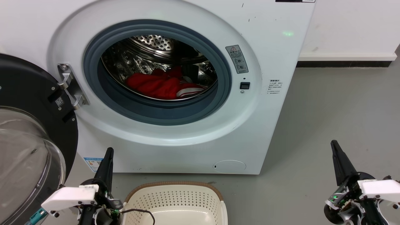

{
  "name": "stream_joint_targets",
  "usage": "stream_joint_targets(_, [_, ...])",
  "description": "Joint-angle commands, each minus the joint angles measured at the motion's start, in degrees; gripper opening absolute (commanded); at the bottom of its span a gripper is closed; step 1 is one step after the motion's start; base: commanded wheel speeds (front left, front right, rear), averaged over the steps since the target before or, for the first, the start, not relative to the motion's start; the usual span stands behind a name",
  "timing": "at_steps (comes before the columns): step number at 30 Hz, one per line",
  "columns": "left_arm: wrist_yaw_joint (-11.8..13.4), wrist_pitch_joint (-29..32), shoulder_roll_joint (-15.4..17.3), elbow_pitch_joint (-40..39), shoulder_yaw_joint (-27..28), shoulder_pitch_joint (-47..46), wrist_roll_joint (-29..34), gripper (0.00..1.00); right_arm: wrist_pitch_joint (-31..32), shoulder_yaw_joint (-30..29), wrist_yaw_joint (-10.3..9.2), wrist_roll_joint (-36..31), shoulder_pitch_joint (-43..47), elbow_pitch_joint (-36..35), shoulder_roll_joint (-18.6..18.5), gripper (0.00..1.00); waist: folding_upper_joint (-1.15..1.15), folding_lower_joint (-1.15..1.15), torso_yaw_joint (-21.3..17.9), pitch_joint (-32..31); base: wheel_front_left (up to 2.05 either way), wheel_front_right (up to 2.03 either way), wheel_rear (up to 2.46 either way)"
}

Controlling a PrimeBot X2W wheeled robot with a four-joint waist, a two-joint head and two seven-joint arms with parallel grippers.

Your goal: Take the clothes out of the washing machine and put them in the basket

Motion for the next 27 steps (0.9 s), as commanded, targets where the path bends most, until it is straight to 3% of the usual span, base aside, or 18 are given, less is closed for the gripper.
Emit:
stream_joint_targets(1, [-0.1,0.1,0.0,0.0,0.1,-0.3,-0.1,0.00,0.0,0.0,-0.02,-0.3,-0.7,0.0,0.2,0.00,0.00,0.00,0.0,0.0,0.00,0.00,0.00])
stream_joint_targets(4, [-0.1,0.1,0.0,0.0,0.1,-0.3,-0.1,0.00,0.0,0.0,-0.02,-0.3,-0.7,0.0,0.2,0.00,0.00,0.00,0.0,0.0,0.00,0.00,0.00])
stream_joint_targets(5, [0.0,0.0,0.0,0.0,0.0,0.0,0.0,1.00,0.0,0.0,0.00,0.0,0.0,0.0,0.0,1.00,0.00,0.00,0.0,0.0,0.00,0.00,0.00])
stream_joint_targets(17, [0.0,-3.3,0.0,-0.4,-3.1,-0.8,3.3,1.00,-3.2,1.0,0.00,-2.8,1.3,-2.2,-0.1,1.00,0.00,0.00,-0.3,0.0,0.00,0.00,0.00])
stream_joint_targets(27, [0.0,-5.8,0.0,-2.4,-3.7,-1.7,14.1,1.00,-5.8,0.5,0.00,-16.2,2.0,-5.0,0.0,1.00,0.00,0.00,-0.8,0.0,0.00,0.00,0.00])
